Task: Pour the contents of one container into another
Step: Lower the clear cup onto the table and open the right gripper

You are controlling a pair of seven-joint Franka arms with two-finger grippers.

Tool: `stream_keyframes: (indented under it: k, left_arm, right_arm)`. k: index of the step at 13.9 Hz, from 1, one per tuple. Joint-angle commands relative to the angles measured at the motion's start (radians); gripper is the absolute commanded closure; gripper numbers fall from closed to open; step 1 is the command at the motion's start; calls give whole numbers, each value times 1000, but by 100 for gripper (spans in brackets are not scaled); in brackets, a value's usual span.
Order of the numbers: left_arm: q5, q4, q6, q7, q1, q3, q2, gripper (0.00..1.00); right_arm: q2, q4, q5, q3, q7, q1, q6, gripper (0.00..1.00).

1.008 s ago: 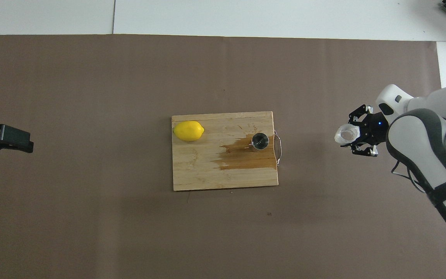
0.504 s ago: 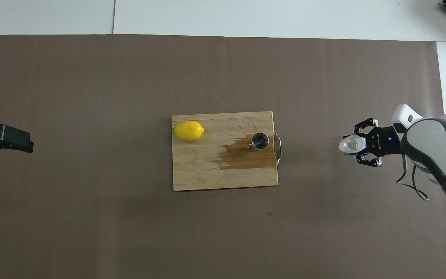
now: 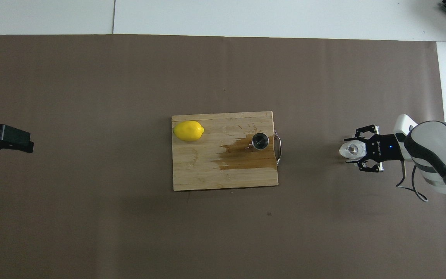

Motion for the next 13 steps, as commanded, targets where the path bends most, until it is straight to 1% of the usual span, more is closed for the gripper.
stream_keyframes:
  k: [1,3,7,9,11,13]
  left_arm:
    - [15,-33,4,1,1,-1,-32,0]
    - [15,-33,4,1,1,-1,-32,0]
    - [15,-33,4,1,3,-1,-32,0]
    - [15,-33,4,1,1,-1,-30,0]
    - [15,-33,4,1,1,-1,-32,0]
    - [15,-33,4,1,1,-1,-32,0]
  right_arm:
    - [-23,-14,35,12,-29,-19,7,0]
    - [-41,-14,35,10,-3,-17,3,0]
    - [-131,-6,-3,10,163,0,-25,0]
    - [-182,22,-107,10,288,30,-40,0]
    - [-222,77,-210,15,451,61,-43,0]
    - [-260,118,-239,16,619,106,-42,0]
